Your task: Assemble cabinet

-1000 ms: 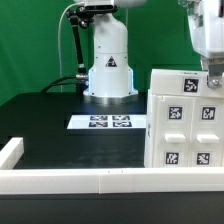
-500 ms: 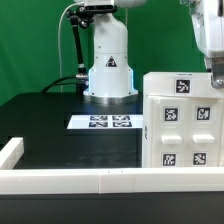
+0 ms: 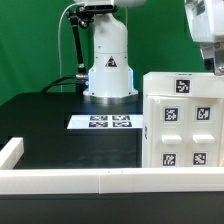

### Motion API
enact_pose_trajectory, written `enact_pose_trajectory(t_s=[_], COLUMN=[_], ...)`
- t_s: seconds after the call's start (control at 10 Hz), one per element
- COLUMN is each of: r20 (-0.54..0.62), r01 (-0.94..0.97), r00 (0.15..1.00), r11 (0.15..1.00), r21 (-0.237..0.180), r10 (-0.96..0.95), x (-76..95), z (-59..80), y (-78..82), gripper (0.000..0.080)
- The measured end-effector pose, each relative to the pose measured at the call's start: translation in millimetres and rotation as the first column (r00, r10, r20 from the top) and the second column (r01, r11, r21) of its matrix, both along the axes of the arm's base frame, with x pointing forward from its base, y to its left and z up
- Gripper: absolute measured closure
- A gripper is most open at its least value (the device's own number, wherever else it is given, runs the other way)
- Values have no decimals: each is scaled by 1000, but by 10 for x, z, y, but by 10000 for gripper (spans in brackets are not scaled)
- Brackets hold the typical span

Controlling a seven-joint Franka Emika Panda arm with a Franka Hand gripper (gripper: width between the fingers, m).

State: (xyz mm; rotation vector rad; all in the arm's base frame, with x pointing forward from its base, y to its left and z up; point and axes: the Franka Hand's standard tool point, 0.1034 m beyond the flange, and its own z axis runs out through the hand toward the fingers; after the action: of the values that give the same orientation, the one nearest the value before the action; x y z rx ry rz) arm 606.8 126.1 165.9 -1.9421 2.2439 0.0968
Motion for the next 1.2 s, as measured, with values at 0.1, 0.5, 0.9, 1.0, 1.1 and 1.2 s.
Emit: enact_pose_trajectory(t_s=[0.1,0.5,0.9,1.0,1.1,1.2], r20=[4,-10,34,39,48,55], r01=[-29,-431,-710,-744,-801,-846], r00=[1000,902,702,664,593,524], r11=[1000,902,703,665,595,527], r21=[-3,-23,-54,-60,-72,-83], r10=[30,431,712,747,804,850], x=[-2,-1,52,51,52,52], z=[-7,48,91,90,90,90], y=[2,42,10,9,6,6], gripper=[3,3,3,3,3,3])
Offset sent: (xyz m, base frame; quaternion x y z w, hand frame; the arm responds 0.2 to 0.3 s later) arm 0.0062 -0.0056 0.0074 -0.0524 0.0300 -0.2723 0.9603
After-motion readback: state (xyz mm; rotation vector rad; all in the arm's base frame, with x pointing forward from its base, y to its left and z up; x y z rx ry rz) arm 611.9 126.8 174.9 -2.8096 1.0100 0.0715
